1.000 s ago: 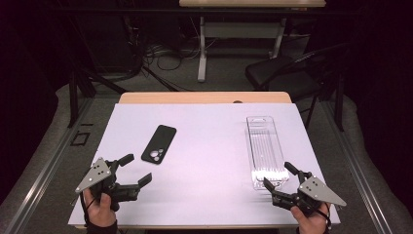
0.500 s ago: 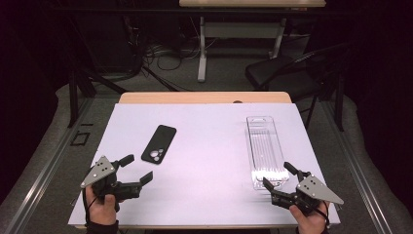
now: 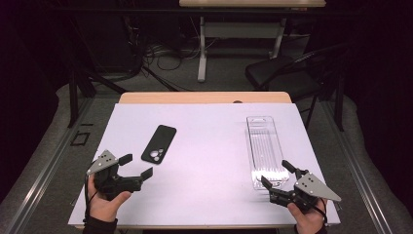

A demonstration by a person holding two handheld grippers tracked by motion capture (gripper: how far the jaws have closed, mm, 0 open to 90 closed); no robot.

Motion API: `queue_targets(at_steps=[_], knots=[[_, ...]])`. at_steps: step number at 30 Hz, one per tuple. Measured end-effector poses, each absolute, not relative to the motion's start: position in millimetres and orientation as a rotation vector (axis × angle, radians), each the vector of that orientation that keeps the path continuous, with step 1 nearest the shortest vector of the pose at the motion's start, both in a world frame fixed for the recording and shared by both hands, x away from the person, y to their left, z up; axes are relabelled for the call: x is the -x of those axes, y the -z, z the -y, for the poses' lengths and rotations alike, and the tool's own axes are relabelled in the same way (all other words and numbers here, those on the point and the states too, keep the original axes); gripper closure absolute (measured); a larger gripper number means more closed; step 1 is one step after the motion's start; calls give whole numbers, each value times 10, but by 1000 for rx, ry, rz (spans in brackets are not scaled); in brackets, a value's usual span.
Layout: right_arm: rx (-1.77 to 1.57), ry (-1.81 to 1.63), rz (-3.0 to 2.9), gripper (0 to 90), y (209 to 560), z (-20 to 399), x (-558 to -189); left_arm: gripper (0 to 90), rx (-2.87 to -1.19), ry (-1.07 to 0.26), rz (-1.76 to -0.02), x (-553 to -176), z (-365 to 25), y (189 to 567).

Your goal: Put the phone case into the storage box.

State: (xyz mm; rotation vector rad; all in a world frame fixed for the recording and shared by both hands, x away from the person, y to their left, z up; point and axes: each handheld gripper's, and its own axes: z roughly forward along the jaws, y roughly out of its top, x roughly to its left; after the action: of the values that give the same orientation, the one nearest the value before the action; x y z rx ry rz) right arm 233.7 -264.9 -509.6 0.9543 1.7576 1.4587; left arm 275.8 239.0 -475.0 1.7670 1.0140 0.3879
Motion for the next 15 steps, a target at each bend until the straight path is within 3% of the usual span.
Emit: queue_targets(at_steps=[7,10,15], knots=[[-946,-1458,-1761,139,5094,2624,-2353,87,-1799,-389,-1073,-2977,-2370,4625],[-950,-1461,-1761,139,5104,2619,-2368,160,-1782,-394,-1091,-3094,-2395,4542],[-955,-1456,-1767,140,5103,2616,-2374,161,-1792,-387,-1105,-3295,-2395,4462]])
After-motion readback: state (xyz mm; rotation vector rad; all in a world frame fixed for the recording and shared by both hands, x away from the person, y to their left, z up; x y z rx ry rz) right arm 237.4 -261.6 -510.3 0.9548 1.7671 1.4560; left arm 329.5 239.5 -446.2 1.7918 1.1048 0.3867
